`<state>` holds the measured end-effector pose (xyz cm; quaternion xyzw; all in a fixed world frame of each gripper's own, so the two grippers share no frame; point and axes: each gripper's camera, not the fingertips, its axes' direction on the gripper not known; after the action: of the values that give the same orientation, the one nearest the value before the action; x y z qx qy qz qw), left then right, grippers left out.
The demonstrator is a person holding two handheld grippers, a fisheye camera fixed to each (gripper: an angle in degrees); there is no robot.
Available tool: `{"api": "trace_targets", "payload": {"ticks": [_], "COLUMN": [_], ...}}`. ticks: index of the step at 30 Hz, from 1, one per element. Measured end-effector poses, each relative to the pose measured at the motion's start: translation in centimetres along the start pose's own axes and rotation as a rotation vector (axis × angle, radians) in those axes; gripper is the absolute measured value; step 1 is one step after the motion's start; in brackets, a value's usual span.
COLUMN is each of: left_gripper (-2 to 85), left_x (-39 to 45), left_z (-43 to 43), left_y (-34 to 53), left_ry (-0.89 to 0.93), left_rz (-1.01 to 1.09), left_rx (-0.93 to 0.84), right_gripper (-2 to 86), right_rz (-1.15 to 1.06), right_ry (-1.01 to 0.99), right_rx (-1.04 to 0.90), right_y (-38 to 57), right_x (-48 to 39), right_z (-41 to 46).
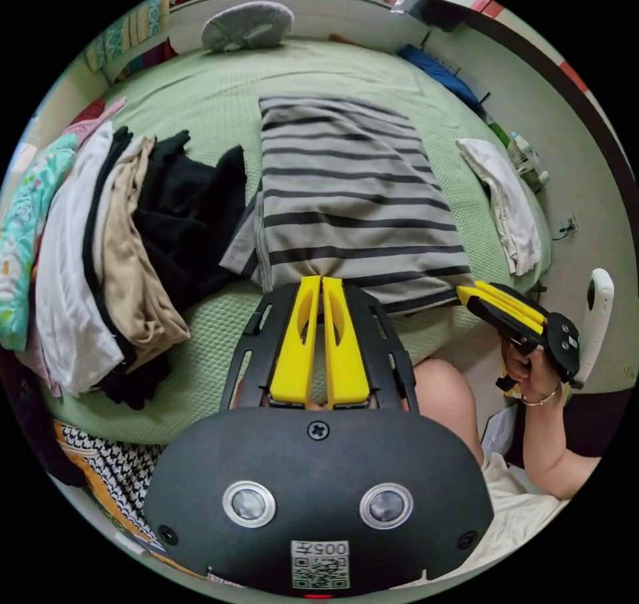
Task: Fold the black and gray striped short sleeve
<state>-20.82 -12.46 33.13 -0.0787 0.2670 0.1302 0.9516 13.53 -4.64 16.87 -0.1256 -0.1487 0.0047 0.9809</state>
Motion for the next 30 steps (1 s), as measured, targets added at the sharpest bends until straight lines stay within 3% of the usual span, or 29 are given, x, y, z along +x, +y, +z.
{"api": "trace_targets", "payload": {"ticks": [5, 10, 14, 23, 30], "left_gripper": [0.3, 0.3, 0.7, 10.9, 13.4], "left_x": [-2.1, -2.8, -1.6, -0.6, 0.8], "left_z": [3.0, 1.8, -1.6, 0.5, 3.2], "left_y": [2.3, 5.7, 8.8, 6.4, 6.3], "left_ry": [0.014, 0.118, -0.018, -0.019, -0.019], "left_rz": [-0.070, -0.152, -0.182, -0.189, -0.271], "left_rx": [-0.072, 0.016, 0.103, 0.100, 0.080], "right_gripper": [-0.1, 6.1, 9.8, 13.4, 15.1], "right_rz": [-0.060, -0.197, -0.202, -0.065, -0.029], "right_ry": [-0.060, -0.062, -0.253, -0.044, 0.006], "right_rx": [-0.083, -0.137, -0.120, 0.058, 0.057], "right_y": [1.5, 2.6, 3.0, -5.8, -15.6], "right_x": [-2.3, -3.0, 0.0, 5.4, 8.7], "right_z": [1.6, 2.1, 0.1, -1.2, 1.9]}}
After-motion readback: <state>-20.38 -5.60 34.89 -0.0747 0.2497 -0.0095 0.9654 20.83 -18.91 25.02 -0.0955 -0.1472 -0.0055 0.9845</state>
